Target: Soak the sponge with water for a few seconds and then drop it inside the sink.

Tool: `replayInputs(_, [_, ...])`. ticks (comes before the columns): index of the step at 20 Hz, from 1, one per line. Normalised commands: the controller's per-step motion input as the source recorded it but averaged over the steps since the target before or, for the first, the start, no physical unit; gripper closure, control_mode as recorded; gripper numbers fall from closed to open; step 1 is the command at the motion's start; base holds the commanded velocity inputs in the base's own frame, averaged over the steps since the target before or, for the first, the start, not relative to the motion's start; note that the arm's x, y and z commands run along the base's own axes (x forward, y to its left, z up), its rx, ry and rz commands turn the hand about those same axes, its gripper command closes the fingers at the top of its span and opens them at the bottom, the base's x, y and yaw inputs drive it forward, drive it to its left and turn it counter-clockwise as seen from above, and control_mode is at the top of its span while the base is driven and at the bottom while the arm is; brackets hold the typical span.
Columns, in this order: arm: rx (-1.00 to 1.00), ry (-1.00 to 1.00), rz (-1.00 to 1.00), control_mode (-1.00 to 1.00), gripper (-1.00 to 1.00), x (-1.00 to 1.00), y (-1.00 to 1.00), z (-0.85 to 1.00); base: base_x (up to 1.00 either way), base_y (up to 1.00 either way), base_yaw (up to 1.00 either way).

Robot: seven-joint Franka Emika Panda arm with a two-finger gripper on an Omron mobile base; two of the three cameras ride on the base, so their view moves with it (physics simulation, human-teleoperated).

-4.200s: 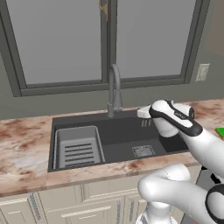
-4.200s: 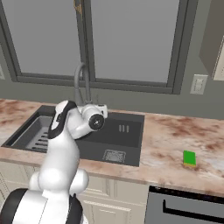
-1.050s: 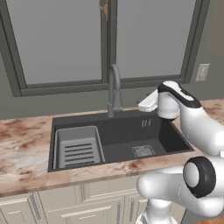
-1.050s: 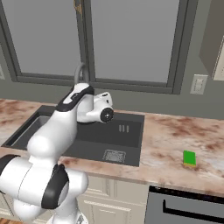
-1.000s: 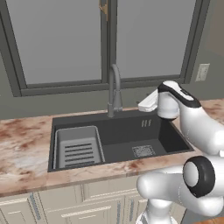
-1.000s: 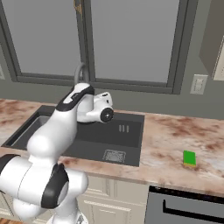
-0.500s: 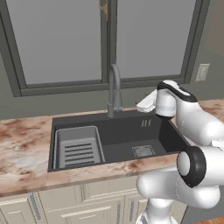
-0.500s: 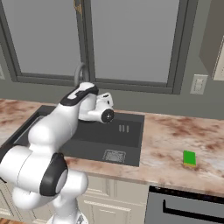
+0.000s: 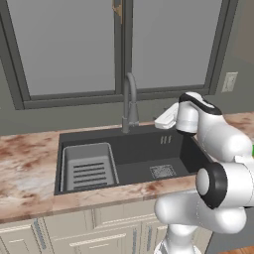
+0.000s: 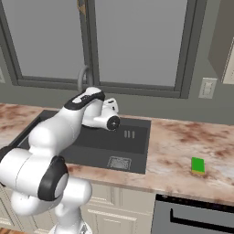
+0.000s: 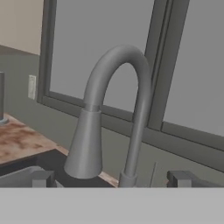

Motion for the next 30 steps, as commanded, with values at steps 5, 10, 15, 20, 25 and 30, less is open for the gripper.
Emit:
replayInputs(5, [0.00,0.00,0.03,-1.00,-1.00,0.01,0.00,0.00,0.00,0.00,0.00])
replayInputs(10, [0.00,0.00,0.02,-1.00,-1.00,0.05,0.01,-0.04,0.00,0.00,0.00])
replayInputs(15, [0.00,0.00,0.02,-1.00,-1.00,0.01,0.10,0.00,0.00,0.00,0.00])
replayInputs(20, [0.00,0.00,0.03,-1.00,-1.00,-0.01,0.17,0.00,0.00,0.00,0.00])
replayInputs(25, [0.00,0.00,0.01,-1.00,-1.00,0.00,0.08,0.00,0.00,0.00,0.00])
replayInputs(30, [0.00,0.00,0.00,-1.00,-1.00,0.09,0.00,-0.13,0.00,0.00,0.00])
